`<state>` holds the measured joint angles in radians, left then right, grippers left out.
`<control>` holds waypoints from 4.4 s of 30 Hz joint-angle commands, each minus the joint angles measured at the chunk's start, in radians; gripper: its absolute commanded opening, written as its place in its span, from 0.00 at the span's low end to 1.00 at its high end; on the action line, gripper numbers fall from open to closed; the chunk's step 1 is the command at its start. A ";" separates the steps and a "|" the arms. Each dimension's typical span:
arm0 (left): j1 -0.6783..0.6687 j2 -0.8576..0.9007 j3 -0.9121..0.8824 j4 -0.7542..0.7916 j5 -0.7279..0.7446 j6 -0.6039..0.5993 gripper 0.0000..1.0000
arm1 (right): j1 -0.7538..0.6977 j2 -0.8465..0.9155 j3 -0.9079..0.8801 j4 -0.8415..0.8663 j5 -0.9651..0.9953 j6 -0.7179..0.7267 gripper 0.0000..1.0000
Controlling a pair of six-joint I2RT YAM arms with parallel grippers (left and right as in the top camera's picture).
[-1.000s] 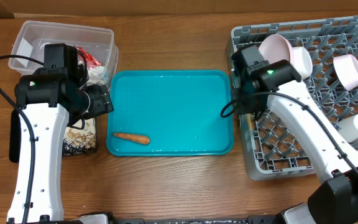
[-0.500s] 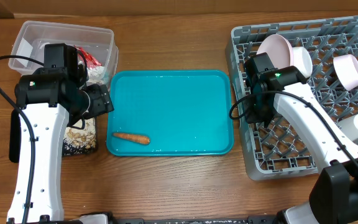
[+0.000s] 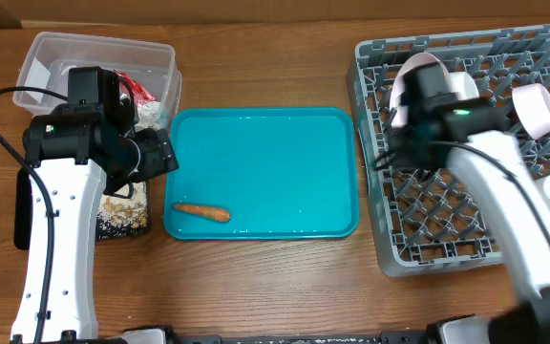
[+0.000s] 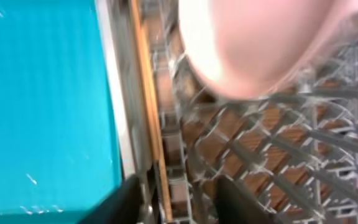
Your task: Sort waste into correct bins and load items into the dishwasher
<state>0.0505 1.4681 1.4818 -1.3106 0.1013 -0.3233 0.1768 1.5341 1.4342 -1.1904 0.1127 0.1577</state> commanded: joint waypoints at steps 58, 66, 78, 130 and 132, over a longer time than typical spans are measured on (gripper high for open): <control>-0.206 0.188 -0.580 0.679 0.100 -0.416 0.32 | -0.247 -0.100 0.037 -0.100 -0.141 0.025 0.80; -0.198 0.130 -0.410 0.499 -0.064 -0.352 0.29 | -0.247 -0.100 0.037 -0.102 -0.140 0.021 0.80; 0.031 0.031 -0.352 0.404 -0.218 -0.349 0.24 | -0.248 -0.100 0.037 -0.101 -0.140 0.017 0.80; 0.443 0.251 -0.142 0.372 -0.262 -0.240 0.67 | -0.247 -0.100 0.037 -0.093 -0.141 0.018 0.81; 0.427 0.208 -0.134 0.381 -0.216 -0.223 0.68 | -0.247 -0.100 0.037 -0.089 -0.141 0.018 0.82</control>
<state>0.5022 1.7817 1.3025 -0.9314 -0.1974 -0.5869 -0.0666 1.4342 1.4578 -1.2911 -0.0223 0.1818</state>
